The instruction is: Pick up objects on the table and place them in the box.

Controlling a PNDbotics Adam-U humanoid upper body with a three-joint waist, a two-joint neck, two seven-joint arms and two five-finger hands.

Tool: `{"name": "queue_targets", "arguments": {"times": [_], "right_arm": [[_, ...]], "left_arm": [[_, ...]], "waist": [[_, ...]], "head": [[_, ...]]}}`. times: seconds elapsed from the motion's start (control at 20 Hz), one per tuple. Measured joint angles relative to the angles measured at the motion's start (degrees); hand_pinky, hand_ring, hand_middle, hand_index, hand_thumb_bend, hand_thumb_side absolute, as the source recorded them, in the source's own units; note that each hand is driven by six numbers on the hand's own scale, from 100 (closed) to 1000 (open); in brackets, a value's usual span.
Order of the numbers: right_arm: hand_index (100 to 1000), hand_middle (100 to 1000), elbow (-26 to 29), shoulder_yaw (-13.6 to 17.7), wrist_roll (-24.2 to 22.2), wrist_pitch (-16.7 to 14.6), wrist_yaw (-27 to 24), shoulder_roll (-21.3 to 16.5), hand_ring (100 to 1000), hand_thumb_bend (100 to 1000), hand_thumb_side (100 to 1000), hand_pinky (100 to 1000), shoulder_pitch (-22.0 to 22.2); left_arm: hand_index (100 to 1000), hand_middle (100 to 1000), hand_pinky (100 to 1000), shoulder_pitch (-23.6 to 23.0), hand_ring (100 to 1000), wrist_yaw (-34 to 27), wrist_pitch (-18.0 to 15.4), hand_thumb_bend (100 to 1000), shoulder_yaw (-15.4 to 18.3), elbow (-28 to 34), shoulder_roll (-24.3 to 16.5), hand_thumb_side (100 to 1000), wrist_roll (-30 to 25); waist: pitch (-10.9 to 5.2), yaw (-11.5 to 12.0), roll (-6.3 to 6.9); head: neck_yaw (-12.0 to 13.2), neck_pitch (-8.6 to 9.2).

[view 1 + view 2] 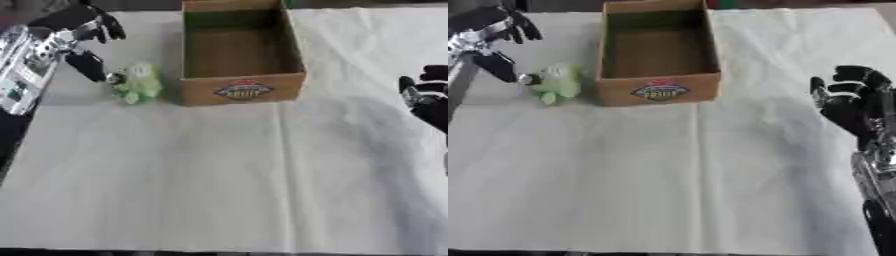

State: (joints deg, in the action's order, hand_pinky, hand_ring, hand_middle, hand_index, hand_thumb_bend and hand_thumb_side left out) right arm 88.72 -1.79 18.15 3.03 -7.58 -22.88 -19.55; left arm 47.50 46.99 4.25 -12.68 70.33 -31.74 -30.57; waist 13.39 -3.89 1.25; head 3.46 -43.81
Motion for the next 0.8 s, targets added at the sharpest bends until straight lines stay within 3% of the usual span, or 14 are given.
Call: {"name": "queue_targets", "arguments": {"times": [0.3, 0.45, 0.55, 0.6, 0.65, 0.8], "right_arm": [[666, 589, 0.0, -0.01, -0.02, 0.02, 0.0, 0.0, 613, 365, 100, 572, 0.0], [665, 589, 0.0, -0.01, -0.03, 0.02, 0.0, 0.0, 613, 365, 100, 571, 0.0], [664, 589, 0.0, -0.01, -0.03, 0.03, 0.0, 0.0, 613, 365, 100, 571, 0.0], [664, 589, 0.0, -0.01, -0.03, 0.03, 0.0, 0.0, 613, 365, 100, 571, 0.0], [664, 589, 0.0, -0.01, -0.03, 0.03, 0.0, 0.0, 613, 366, 100, 571, 0.0], [664, 589, 0.0, -0.01, -0.03, 0.03, 0.0, 0.0, 613, 366, 100, 571, 0.0]], "left_arm": [[771, 693, 725, 1.1, 685, 2.57, -0.96, 618, -0.31, -4.81, 3.04, 100, 0.2], [734, 621, 696, 1.1, 620, 3.81, -1.2, 580, -0.57, -6.27, 4.04, 100, 0.86], [653, 529, 643, 1.1, 531, 4.23, -1.41, 486, -0.6, -6.88, 4.32, 100, 1.2], [653, 529, 643, 1.1, 531, 4.43, -1.52, 486, -0.6, -7.05, 4.46, 100, 1.44], [519, 406, 555, 1.1, 406, 4.55, -1.58, 339, -0.6, -7.16, 4.51, 100, 1.77], [371, 245, 471, 0.99, 253, 4.7, -1.44, 166, -0.58, -6.91, 4.53, 100, 3.89]], "waist": [[-0.01, -0.01, -0.01], [-0.01, -0.02, -0.07], [-0.01, -0.04, -0.14], [-0.01, -0.06, -0.15], [-0.01, -0.07, -0.15], [-0.01, -0.09, -0.18]], "head": [[0.27, 0.0], [0.38, 0.0], [0.41, 0.0], [0.41, 0.0], [0.42, 0.0], [0.42, 0.0]]}}
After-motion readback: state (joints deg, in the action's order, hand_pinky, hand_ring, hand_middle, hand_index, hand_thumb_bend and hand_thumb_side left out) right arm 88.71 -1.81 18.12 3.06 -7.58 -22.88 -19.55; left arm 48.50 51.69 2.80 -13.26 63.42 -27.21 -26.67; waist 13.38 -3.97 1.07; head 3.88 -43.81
